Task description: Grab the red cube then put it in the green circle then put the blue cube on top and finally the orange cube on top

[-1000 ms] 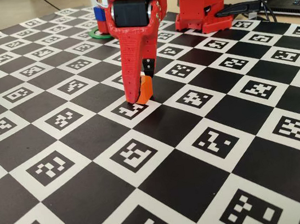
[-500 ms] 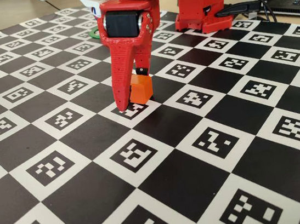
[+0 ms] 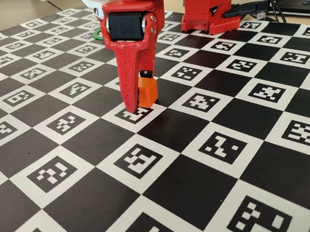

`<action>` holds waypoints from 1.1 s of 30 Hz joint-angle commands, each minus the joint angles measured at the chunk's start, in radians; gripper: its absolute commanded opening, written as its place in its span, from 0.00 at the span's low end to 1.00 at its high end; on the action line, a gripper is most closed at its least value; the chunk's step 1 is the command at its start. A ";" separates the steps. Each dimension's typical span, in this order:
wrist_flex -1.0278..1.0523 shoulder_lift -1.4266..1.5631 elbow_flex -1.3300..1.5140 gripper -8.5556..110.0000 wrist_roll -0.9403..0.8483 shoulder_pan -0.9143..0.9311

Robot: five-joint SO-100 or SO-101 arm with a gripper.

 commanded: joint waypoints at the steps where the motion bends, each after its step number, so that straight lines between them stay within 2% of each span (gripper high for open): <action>1: -0.003 0.026 -0.017 0.11 0.009 0.009; 11: 0.028 0.040 -0.026 0.11 0.015 0.003; 20: 0.342 0.299 -0.206 0.11 0.012 0.077; 26: 0.545 0.476 -0.276 0.11 -0.146 0.304; 33: 0.634 0.630 -0.239 0.11 -0.449 0.706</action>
